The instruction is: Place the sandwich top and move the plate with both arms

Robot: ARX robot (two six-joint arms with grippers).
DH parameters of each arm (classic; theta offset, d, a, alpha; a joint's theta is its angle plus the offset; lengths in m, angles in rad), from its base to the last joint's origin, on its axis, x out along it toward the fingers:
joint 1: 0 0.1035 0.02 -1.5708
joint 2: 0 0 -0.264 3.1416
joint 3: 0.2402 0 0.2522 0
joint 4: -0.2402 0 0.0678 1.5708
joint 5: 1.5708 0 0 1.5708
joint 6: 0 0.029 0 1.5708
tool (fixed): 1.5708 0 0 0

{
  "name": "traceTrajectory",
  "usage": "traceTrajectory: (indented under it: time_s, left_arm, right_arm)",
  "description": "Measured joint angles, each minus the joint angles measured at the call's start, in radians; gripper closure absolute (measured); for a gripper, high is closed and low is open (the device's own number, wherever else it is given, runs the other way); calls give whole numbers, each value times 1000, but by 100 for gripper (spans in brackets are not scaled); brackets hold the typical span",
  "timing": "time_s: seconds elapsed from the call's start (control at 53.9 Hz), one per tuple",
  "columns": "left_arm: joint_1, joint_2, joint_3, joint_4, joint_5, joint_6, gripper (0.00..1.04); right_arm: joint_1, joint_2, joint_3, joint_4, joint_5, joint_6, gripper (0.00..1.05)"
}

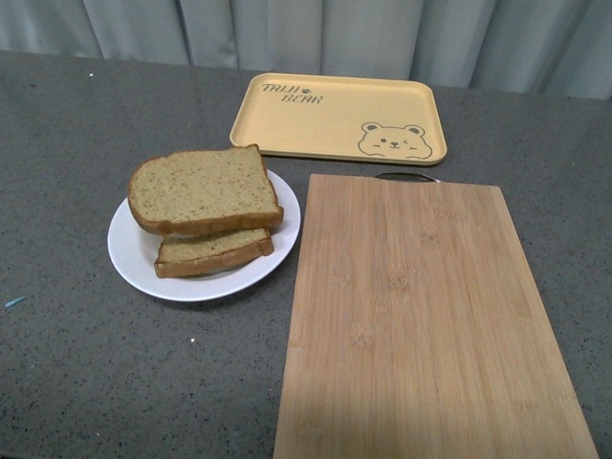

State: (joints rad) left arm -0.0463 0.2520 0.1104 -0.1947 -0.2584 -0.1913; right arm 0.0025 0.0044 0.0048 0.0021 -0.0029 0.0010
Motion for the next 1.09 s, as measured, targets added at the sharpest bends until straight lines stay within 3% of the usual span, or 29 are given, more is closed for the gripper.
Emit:
traceTrajectory:
  time_s: [0.074,0.186,0.278,0.482,0.761,1.095]
  left_arm:
    - [46,123,11,64,59,-81,7]
    - [122,402,51,229,224,-212,7]
    - [136,712,103,380,343,-310,7]
    - [147,1176,189,563,449,-390,7]
    - [162,1437,311,605,531,-413,7]
    - [139,1648,471,610,533,-463,7]
  right_arm:
    - [0,0,0,0,0,-1,10]
    - [0,0,0,0,0,-1,9]
    - [0,0,0,0,0,-1,9]
    - [0,0,0,0,0,-1,9]
    - [0,0,0,0,0,-1,9]
    - [0,0,0,0,0,-1,9]
